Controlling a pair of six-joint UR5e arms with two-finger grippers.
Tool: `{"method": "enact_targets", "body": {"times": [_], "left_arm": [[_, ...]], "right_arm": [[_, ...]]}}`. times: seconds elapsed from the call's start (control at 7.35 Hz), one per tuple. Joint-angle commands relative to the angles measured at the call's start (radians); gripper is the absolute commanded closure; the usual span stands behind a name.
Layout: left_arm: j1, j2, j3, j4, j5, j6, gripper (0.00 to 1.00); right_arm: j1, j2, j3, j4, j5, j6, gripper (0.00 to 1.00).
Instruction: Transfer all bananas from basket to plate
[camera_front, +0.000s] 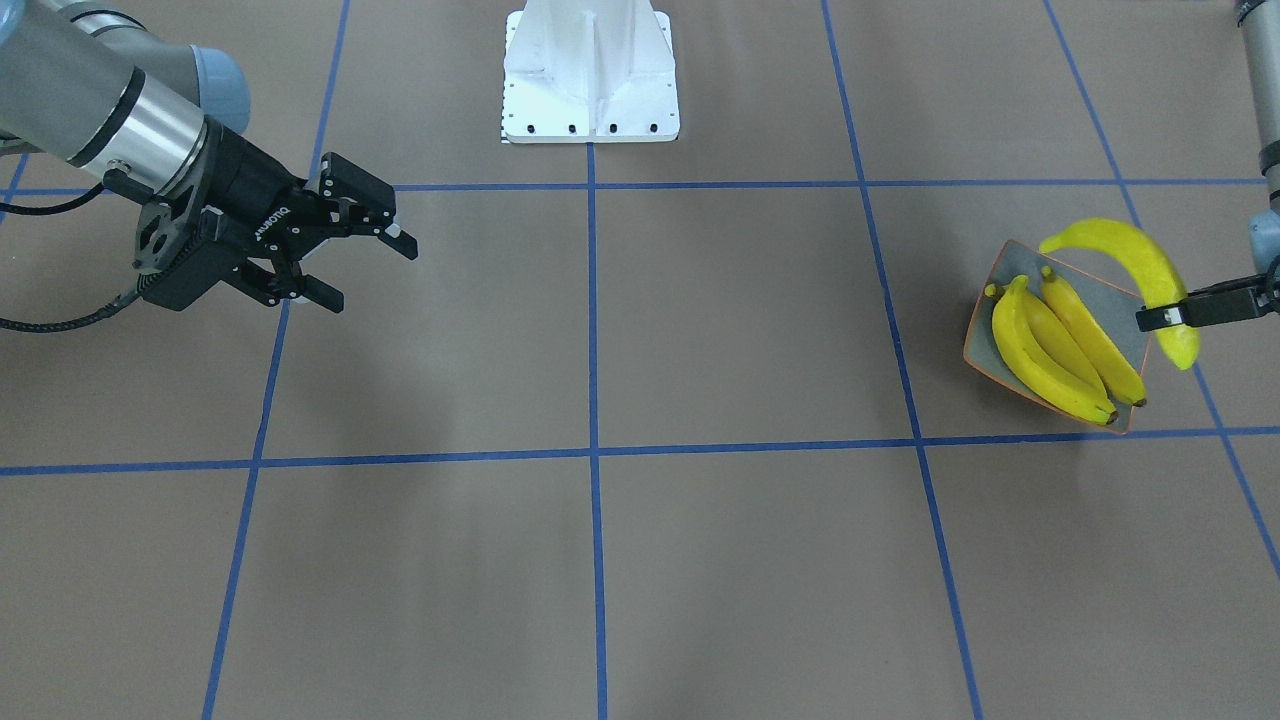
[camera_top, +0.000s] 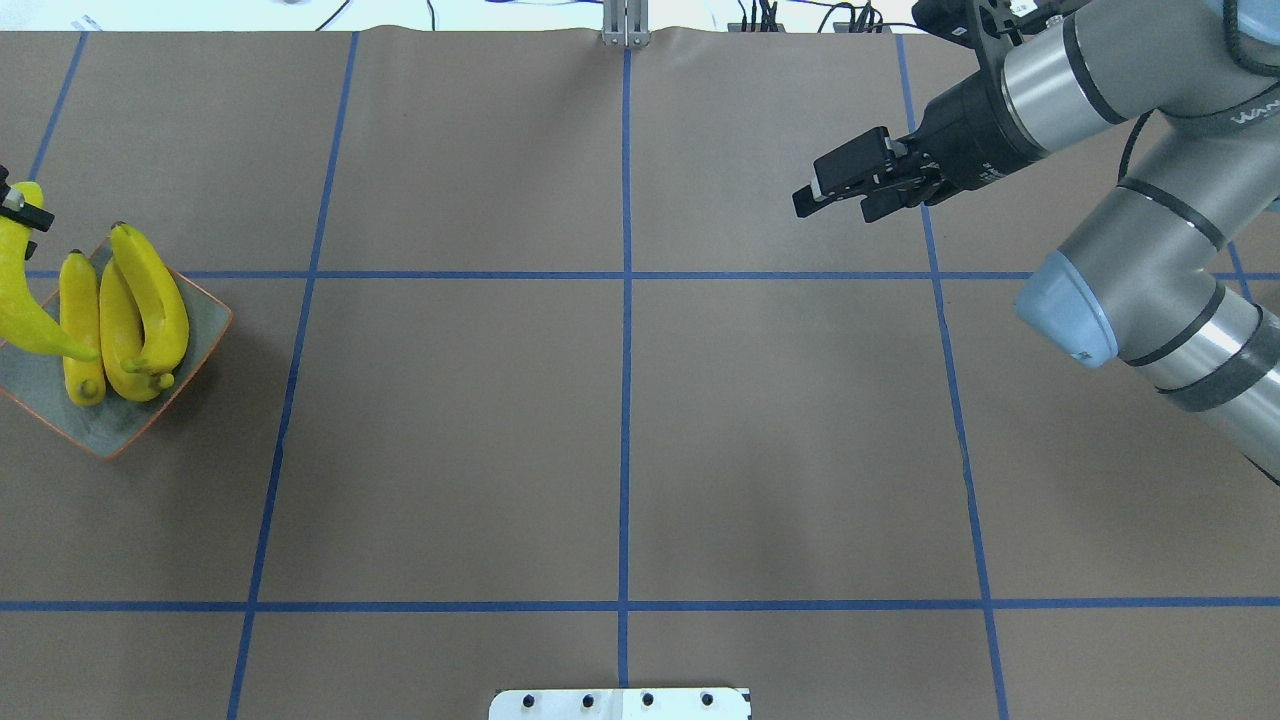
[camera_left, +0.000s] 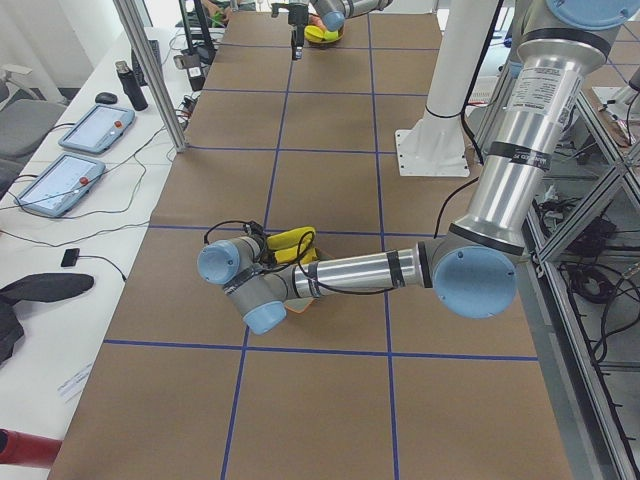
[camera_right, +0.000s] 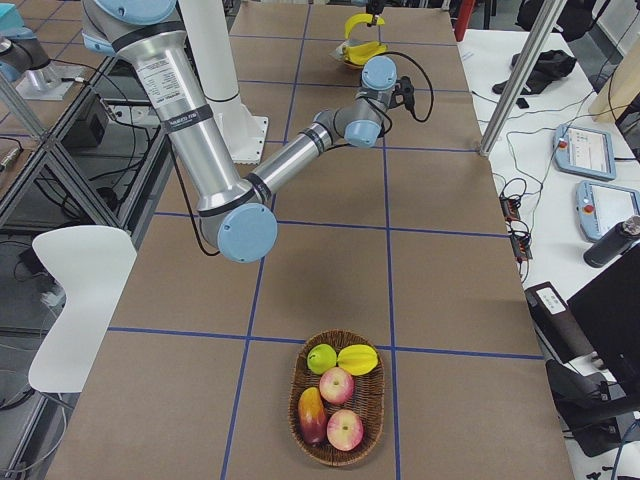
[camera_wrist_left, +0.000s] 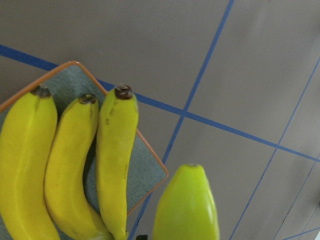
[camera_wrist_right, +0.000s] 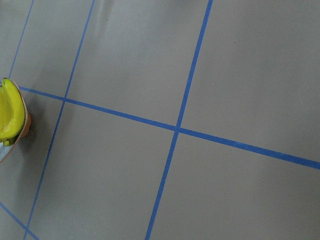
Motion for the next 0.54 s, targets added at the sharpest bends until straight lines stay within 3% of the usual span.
{"method": "enact_targets", "body": {"times": [0.0,0.41], "left_arm": [[0.007,0.004,0.016,0.036,0.027,0.002,1.0],[0.041,0.004,0.021,0.045,0.055,-0.001,1.0]], "right_arm": [[0.0,-0.001,0.0,0.0,-0.006,0.013,0.02],[0.0,-0.003,0.001,0.0,-0.011,0.02,0.02]]}}
